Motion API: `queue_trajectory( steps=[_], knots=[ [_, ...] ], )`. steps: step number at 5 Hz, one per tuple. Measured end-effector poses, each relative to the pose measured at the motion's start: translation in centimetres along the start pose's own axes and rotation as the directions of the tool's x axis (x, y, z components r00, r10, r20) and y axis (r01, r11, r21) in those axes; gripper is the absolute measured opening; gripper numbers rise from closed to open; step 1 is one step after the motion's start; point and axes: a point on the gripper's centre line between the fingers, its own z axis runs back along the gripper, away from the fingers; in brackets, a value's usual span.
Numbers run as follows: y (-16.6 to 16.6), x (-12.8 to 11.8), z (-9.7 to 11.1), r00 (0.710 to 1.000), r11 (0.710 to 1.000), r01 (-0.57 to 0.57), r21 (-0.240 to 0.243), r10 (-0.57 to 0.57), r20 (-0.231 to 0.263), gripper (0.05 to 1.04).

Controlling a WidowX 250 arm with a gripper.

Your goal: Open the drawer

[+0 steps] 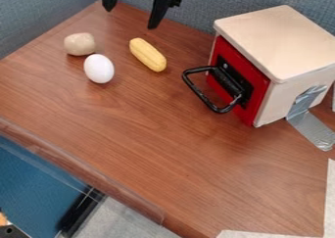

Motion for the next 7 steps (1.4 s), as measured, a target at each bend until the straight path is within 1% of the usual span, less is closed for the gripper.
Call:
queue_trajectory(
  steps=[1,2,3,4,5,6,7],
  knots=[
    [-0.3,-0.2,-0.9,1.0,1.0,0.0,0.003,0.0,-0.03,0.999],
    [-0.6,-0.6,-1.3,0.996,0.997,-0.071,-0.011,0.071,-0.051,0.999],
    [-1.5,-1.0,-2.0,0.984,0.984,-0.17,-0.049,0.166,-0.068,0.999],
    [-1.9,-1.4,-3.3,0.916,0.914,-0.396,-0.094,0.386,-0.107,0.999],
    [-2.8,-2.0,-4.3,0.844,0.834,-0.533,-0.141,0.514,-0.153,0.999],
    [-3.4,-2.2,-4.6,0.791,0.771,-0.611,-0.179,0.588,-0.166,0.999],
    [-4.7,-2.0,-4.3,0.781,0.752,-0.625,-0.21,0.602,-0.166,0.999]
  ],
)
